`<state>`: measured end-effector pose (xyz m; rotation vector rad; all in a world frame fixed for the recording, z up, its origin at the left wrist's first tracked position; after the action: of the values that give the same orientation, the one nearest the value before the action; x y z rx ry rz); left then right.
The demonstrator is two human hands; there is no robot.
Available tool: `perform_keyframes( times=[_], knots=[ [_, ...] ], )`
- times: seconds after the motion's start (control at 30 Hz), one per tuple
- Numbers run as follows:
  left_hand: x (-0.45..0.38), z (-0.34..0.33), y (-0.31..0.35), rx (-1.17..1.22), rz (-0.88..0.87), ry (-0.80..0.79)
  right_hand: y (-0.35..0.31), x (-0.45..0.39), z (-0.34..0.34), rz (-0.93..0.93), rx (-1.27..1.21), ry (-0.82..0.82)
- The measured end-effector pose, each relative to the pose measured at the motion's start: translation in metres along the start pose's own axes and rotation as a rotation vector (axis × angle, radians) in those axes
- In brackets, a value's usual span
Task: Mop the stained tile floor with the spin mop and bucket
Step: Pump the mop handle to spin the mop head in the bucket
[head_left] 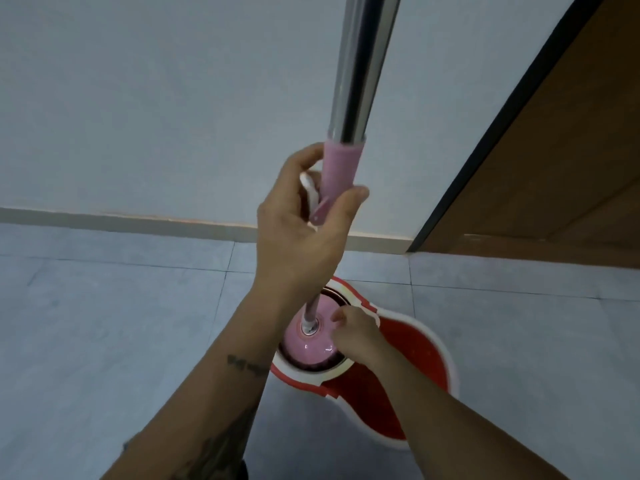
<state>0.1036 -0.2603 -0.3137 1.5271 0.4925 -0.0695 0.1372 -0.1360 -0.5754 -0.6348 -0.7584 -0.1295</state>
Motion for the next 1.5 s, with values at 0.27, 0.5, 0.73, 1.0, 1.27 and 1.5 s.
perform_keyframes(
  times=[0.27,0.5,0.73,1.0,1.27,1.5],
  knots=[
    [0.039,-0.01,-0.085,0.147,-0.08,0.004,0.019,-0.068,-0.07,0.353,0.567,0.208],
    [0.053,-0.016,-0.104,0.06,0.008,-0.028,0.029,-0.072,-0.082,0.29,0.637,0.278],
    [0.056,-0.021,-0.109,0.113,0.023,-0.051,0.041,-0.073,-0.09,0.206,0.631,0.285],
    [0.058,-0.014,-0.109,0.14,0.03,-0.017,0.037,-0.08,-0.082,0.189,0.664,0.234],
    [0.049,-0.022,-0.112,0.144,0.059,-0.037,0.03,-0.085,-0.05,0.153,0.437,0.078],
    [0.045,-0.024,-0.115,0.181,0.035,-0.064,0.023,-0.042,0.077,0.224,-0.251,0.328]
  ],
)
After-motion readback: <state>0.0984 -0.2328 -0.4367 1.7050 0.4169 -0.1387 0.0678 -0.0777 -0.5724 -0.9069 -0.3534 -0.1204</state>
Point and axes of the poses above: each hand's wrist, its own x-axis away from the middle knuckle, its own z-axis out of the back of the hand, y = z × x, the point moved 9 cm from there along -x, towards the middle knuckle, and after that the axes turned 11 degrees about x, right-handed, at the moved point
